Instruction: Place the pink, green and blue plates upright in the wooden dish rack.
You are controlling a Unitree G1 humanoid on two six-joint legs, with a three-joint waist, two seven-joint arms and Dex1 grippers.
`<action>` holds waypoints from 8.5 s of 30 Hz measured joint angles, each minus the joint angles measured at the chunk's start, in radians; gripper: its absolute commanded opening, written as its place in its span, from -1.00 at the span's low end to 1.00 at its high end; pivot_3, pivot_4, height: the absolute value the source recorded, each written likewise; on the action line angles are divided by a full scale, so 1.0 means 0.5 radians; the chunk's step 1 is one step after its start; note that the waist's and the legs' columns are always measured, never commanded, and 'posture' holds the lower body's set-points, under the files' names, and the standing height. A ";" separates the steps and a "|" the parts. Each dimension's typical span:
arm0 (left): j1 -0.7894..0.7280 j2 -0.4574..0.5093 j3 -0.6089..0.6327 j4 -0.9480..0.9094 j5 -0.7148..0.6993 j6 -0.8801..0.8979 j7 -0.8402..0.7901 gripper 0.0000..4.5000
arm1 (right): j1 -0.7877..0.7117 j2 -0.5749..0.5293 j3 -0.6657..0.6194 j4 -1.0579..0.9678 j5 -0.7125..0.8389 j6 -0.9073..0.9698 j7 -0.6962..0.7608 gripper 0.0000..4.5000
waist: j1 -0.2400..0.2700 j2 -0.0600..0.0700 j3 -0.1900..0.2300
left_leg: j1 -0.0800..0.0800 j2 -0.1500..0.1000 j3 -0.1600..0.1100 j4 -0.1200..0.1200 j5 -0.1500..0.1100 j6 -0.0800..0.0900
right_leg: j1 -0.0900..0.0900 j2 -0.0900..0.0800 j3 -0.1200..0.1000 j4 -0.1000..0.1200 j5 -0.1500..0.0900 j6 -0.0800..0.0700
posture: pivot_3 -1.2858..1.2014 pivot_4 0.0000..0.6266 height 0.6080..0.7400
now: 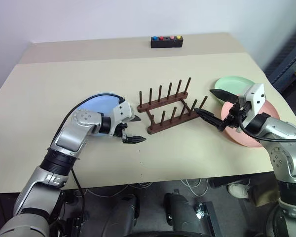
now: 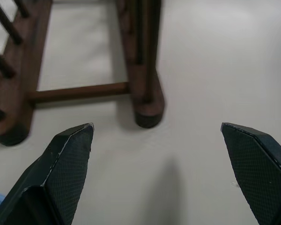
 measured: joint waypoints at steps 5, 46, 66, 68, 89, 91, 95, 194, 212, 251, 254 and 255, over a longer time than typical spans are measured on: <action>-0.007 -0.161 -0.108 0.044 0.107 0.024 0.120 1.00 | 0.043 0.001 -0.008 -0.036 0.002 0.000 -0.031 0.99 | 0.002 0.000 0.000 | -0.001 -0.001 0.000 0.001 0.000 0.000 | 0.001 0.001 0.000 0.000 0.000 0.000 | 0.03 -0.52 1.00; -0.282 -0.247 -0.003 0.650 0.109 -0.473 -0.165 -0.68 | 0.214 -0.021 -0.202 -0.155 0.164 -0.042 0.090 1.00 | 0.002 0.000 0.000 | -0.001 -0.001 0.000 0.002 0.000 0.000 | 0.001 0.001 0.000 0.000 0.000 0.001 | 0.03 -0.52 1.00; -0.489 -0.378 -0.084 1.166 0.280 -0.901 -0.385 -0.68 | 0.463 -0.183 -0.344 -0.370 0.292 0.046 0.200 1.00 | 0.004 -0.001 0.001 | -0.001 -0.001 0.000 0.002 0.000 0.001 | 0.001 0.001 -0.001 0.000 -0.001 0.002 | 0.03 -0.52 1.00; -0.489 -0.388 -0.084 1.166 0.289 -0.898 -0.381 -0.68 | 0.462 -0.183 -0.344 -0.369 0.291 0.039 0.204 1.00 | 0.004 -0.001 0.001 | -0.001 -0.001 0.000 0.002 0.000 0.001 | 0.001 0.001 -0.001 0.000 -0.001 0.002 | 0.03 -0.52 1.00; -0.575 -0.068 0.268 0.632 -0.109 -0.192 -0.555 -0.05 | 0.385 -0.181 -0.375 -0.324 0.513 0.169 0.265 -0.51 | -0.002 -0.002 0.001 | 0.000 -0.001 0.000 0.003 0.000 0.001 | 0.001 0.001 -0.001 0.003 -0.001 0.002 | 0.03 -0.52 1.00; -0.550 -0.071 0.289 0.536 -0.198 -0.119 -0.600 -0.50 | 0.337 -0.182 -0.386 -0.319 0.537 0.172 0.262 -0.96 | 0.003 -0.002 0.001 | 0.000 -0.001 0.000 0.004 0.000 0.001 | 0.001 0.001 -0.001 0.002 -0.001 0.002 | 0.03 -0.52 1.00; -0.405 -0.079 0.280 0.310 -0.415 0.141 -0.736 -0.98 | 0.335 -0.234 -0.355 -0.258 0.466 0.167 0.305 -1.00 | -0.001 -0.002 0.001 | -0.001 -0.001 0.000 0.003 0.000 0.001 | 0.001 0.001 -0.001 0.003 -0.001 0.002 | 0.03 -0.52 1.00; -0.452 -0.309 0.259 0.824 -0.094 -0.073 -0.234 0.05 | -0.339 0.011 0.276 0.701 -0.531 -0.488 0.095 0.04 | -0.007 -0.001 0.000 | 0.000 -0.002 0.000 0.004 0.002 -0.003 | -0.002 0.002 0.000 0.008 -0.001 0.002 | 0.03 -0.52 1.00; -0.349 -0.058 0.461 0.363 -0.571 0.363 -0.497 0.97 | -0.082 -0.270 -0.173 0.275 -0.105 0.137 0.070 0.97 | -0.001 -0.001 0.000 | 0.000 -0.002 0.000 0.003 0.002 -0.002 | -0.001 0.001 0.000 0.006 -0.001 0.002 | 0.03 -0.52 1.00; -0.154 0.002 0.595 0.064 -0.828 0.046 -0.658 1.00 | 0.427 -0.766 0.034 0.365 -0.663 0.405 0.079 -0.99 | 0.001 -0.003 -0.002 | 0.001 0.000 0.002 0.005 0.001 -0.001 | 0.003 -0.001 0.000 0.002 -0.002 0.002 | 0.03 -0.52 1.00; -0.154 -0.013 0.597 0.064 -0.828 -0.001 -0.631 1.00 | 0.416 -0.792 -0.012 0.322 -0.637 0.460 0.119 -0.99 | -0.001 -0.003 -0.002 | 0.001 0.000 0.002 0.005 0.001 -0.001 | 0.003 -0.001 0.000 0.002 -0.002 0.002 | 0.03 -0.52 1.00; -0.154 -0.022 0.597 0.065 -0.827 -0.025 -0.621 1.00 | 0.404 -0.794 -0.032 0.301 -0.621 0.480 0.130 -0.99 | -0.002 -0.003 -0.002 | 0.001 0.000 0.002 0.005 0.001 -0.001 | 0.002 -0.001 0.000 0.002 -0.002 0.002 | 0.03 -0.52 1.00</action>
